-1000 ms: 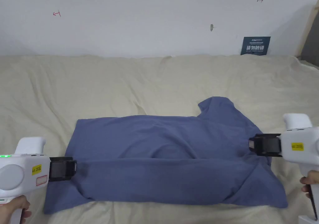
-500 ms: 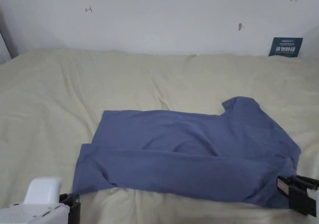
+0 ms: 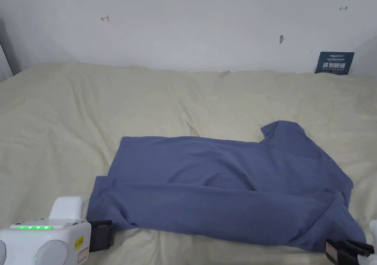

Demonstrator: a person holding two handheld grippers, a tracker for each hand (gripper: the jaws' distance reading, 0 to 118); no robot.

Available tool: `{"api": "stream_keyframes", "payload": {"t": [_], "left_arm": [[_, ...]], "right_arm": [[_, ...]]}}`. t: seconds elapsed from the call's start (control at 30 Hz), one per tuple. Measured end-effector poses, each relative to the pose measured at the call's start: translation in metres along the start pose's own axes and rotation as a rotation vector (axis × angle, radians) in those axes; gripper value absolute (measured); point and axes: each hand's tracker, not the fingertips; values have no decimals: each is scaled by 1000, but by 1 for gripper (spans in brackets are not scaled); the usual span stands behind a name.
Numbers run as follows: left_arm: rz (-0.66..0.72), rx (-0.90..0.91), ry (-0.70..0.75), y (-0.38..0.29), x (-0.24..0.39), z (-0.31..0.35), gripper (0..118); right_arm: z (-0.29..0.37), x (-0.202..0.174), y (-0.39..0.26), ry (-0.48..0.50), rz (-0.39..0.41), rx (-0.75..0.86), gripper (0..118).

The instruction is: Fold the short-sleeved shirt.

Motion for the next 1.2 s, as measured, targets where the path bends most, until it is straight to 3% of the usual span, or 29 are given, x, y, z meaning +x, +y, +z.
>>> {"api": "stream_keyframes", "payload": {"t": [0.03, 0.1, 0.13, 0.17, 0.2, 0.27, 0.37, 0.4, 0.43, 0.47, 0.5, 0.53, 0.7, 0.8, 0.83, 0.87, 0.9, 0.93, 0.97, 1.1, 1.2], "left_arm": [[34, -34, -34, 0, 0, -6, 73], [50, -3, 1, 0, 4, -3, 69], [26, -4, 12, 3, 7, 2, 53], [-10, 7, 18, 5, 9, 3, 29], [-17, 19, 14, 7, 11, 4, 15], [-64, 20, 78, 8, 16, 10, 11], [-51, 25, 52, 9, 13, 18, 11], [-44, 39, 49, 10, 12, 22, 11], [-30, 50, 41, 11, 11, 26, 11], [-24, 57, 37, 12, 11, 28, 11], [-25, 61, 32, 13, 9, 32, 11], [-26, 69, 26, 14, 10, 35, 11], [-69, 113, 38, 23, 20, 48, 11], [-68, 120, 36, 26, 19, 51, 11], [-69, 122, 36, 26, 19, 52, 11], [-68, 119, 34, 26, 19, 52, 11], [-65, 112, 26, 27, 16, 51, 11], [-65, 111, 23, 26, 15, 51, 11], [-67, 108, 25, 26, 15, 50, 11], [-85, 95, 30, 23, 15, 47, 11], [-92, 70, 19, 21, 12, 48, 9]], "right_arm": [[2, 6, -3, -1, -10, -5, 0], [3, 10, -5, -19, -25, -12, 0], [3, 13, -6, -32, -38, -20, 0], [5, 17, -9, -32, -53, -13, 0], [6, 22, -10, -24, -70, -6, 0], [8, 28, -12, -31, -93, -5, 0], [13, 38, -15, -60, -86, 7, 2], [13, 42, -15, -67, -75, 14, 15], [14, 45, -14, -81, -73, 21, 46], [13, 48, -13, -94, -70, 23, 67], [10, 54, -11, -98, -72, 20, 81], [3, 60, -8, -133, -77, 15, 84], [-28, 85, 8, -117, -169, 48, 84], [-62, 102, 11, -55, -265, -54, 83], [-67, 97, 8, 7, -283, -73, 78], [-68, 95, 6, 42, -308, -65, 59], [-67, 88, 5, 40, -318, -50, 29], [-68, 82, 4, -59, -227, -52, 11], [-70, 77, 3, -42, -179, -63, 10], [-60, 68, 8, -15, -195, -68, 9], [-44, 63, 14, -61, -111, -53, 9]]}}
